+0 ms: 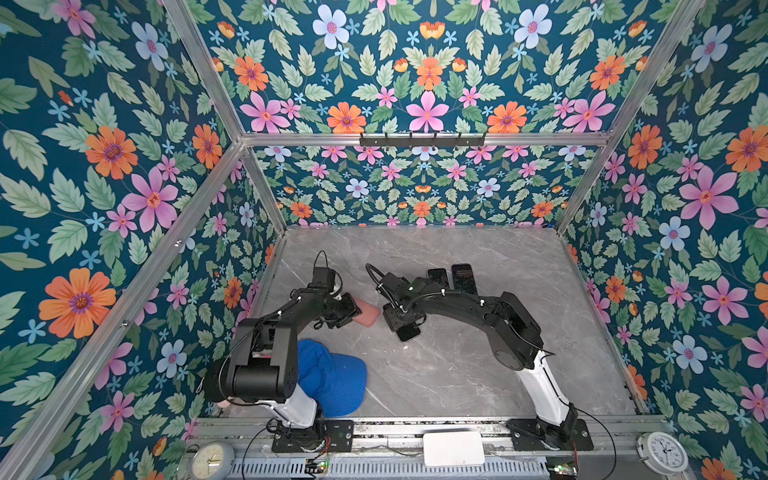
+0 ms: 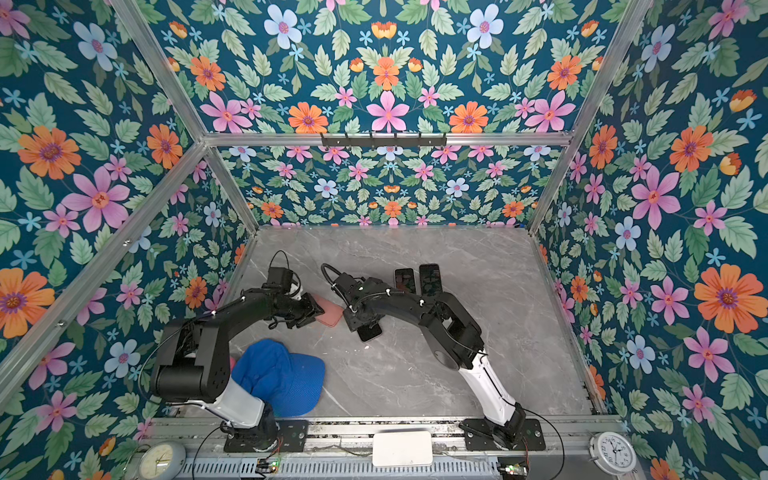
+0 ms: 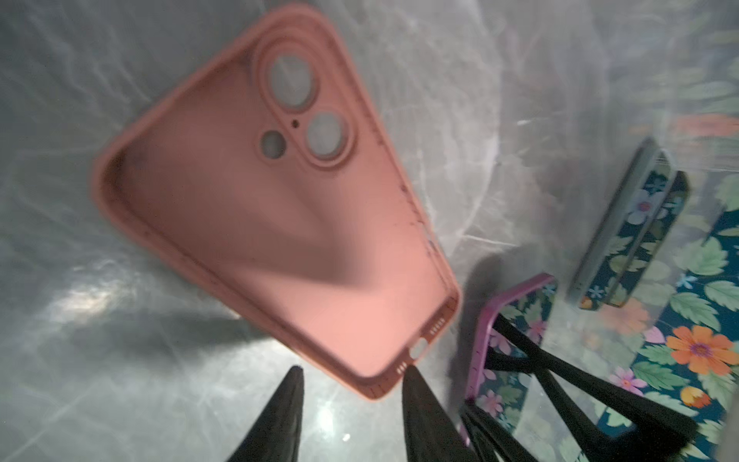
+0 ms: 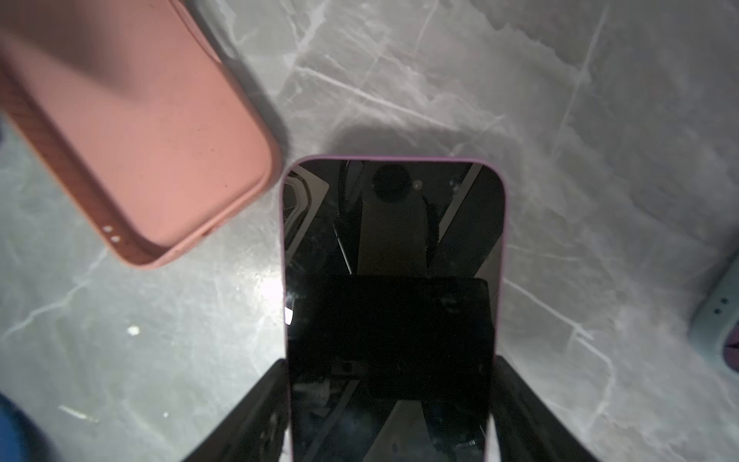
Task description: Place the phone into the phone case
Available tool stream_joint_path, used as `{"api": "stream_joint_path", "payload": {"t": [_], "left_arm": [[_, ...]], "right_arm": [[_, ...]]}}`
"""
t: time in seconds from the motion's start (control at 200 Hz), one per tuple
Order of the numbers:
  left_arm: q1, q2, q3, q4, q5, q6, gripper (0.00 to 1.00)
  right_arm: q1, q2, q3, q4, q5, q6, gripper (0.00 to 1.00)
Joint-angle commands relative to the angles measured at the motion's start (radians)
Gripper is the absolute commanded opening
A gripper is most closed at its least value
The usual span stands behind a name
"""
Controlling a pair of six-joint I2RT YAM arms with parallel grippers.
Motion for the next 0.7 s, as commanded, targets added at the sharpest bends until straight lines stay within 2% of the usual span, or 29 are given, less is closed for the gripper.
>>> {"api": "stream_joint_path", "payload": {"t": [0.0,0.105,0.265,0.695], "left_arm": [[0.0,-0.045,-0.04,0.08,0.149,-0.009,0.45],[-0.004,-0.069,-0.099,0.177,0.251,-0.055,0.46],[-0.028,-0.059,-0.127,0.287,0.337,-0.097,0.46],[-0.088,0.075,-0.131,0.486,0.412,-0.135,0.46]], "right_arm": [[0.001,-0.048,-0.062,0.099,-0.014,-0.011,0.63],[0.001,-0.098,-0.147,0.176,-0.04,-0.009,0.63],[0.001,-0.169,-0.261,0.277,-0.061,-0.008,0.62],[0.001,-0.236,-0.376,0.371,-0.093,0.009,0.62]]}}
